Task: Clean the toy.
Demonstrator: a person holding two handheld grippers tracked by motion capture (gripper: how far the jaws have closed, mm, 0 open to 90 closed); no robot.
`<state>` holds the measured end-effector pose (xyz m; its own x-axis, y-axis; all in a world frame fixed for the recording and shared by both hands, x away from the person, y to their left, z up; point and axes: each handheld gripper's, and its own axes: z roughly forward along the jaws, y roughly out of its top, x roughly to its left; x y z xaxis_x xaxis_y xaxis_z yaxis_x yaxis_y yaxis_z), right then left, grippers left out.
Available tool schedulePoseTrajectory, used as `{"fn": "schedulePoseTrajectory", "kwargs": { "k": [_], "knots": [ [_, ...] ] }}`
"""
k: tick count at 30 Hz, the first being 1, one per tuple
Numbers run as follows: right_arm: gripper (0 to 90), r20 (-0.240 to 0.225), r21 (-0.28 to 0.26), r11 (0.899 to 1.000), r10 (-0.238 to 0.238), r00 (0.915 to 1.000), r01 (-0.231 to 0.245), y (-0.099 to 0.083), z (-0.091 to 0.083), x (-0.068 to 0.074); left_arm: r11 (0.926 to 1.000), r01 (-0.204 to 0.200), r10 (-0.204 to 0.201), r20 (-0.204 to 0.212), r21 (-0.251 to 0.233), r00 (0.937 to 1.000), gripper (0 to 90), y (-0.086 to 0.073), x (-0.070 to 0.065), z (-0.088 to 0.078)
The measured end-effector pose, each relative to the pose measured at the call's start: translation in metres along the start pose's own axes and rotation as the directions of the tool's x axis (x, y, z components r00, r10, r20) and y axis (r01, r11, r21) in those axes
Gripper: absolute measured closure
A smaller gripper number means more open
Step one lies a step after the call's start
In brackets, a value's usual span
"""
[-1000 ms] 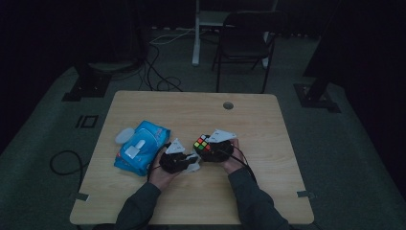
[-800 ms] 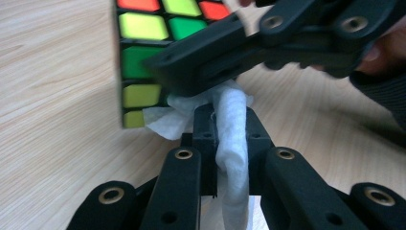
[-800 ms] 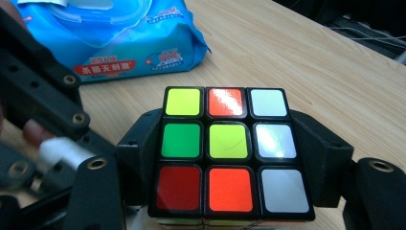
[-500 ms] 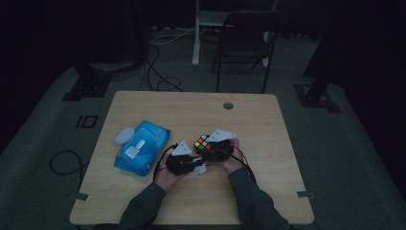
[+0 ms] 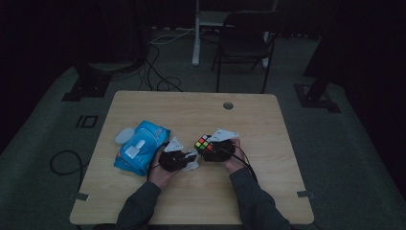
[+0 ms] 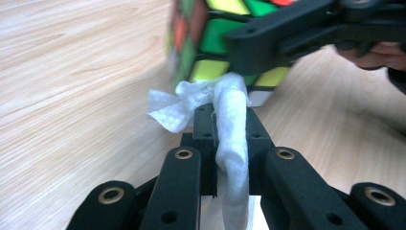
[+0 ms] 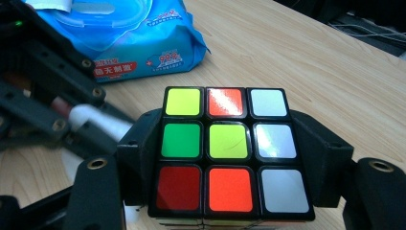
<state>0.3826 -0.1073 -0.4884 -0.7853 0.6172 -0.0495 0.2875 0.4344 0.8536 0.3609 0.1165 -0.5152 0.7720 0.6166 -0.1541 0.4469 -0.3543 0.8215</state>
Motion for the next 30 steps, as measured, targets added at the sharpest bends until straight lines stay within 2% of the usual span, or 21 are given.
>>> {"fn": "schedulePoseTrajectory", "kwargs": {
  "k": [12, 20, 25, 30],
  "knots": [
    [34.4, -0.024, -0.008, 1.000, 0.025, 0.9994, -0.025, 0.0017, -0.0046, 0.0006, 0.9999, 0.002, -0.003, -0.071, -0.016, 0.9974, 82.3, 0.0008, 0.0098, -0.0052],
    [34.4, -0.046, -0.024, 0.998, 0.055, 0.9974, -0.056, 0.0048, -0.0044, 0.0000, 0.9992, -0.040, 0.039, -0.104, -0.006, 0.9938, 82.2, 0.0005, 0.0064, 0.0003],
    [34.4, -0.040, -0.023, 0.998, 0.064, 0.9971, -0.065, 0.0062, -0.0041, -0.0006, 0.9981, -0.062, 0.060, -0.123, -0.007, 0.9905, 82.3, 0.0002, 0.0062, 0.0014],
    [34.4, -0.046, -0.039, 0.996, 0.082, 0.9956, -0.084, 0.0086, -0.0060, -0.0021, 0.9980, -0.062, 0.060, -0.136, -0.007, 0.9888, 82.3, -0.0011, 0.0069, 0.0032]
  ]
}}
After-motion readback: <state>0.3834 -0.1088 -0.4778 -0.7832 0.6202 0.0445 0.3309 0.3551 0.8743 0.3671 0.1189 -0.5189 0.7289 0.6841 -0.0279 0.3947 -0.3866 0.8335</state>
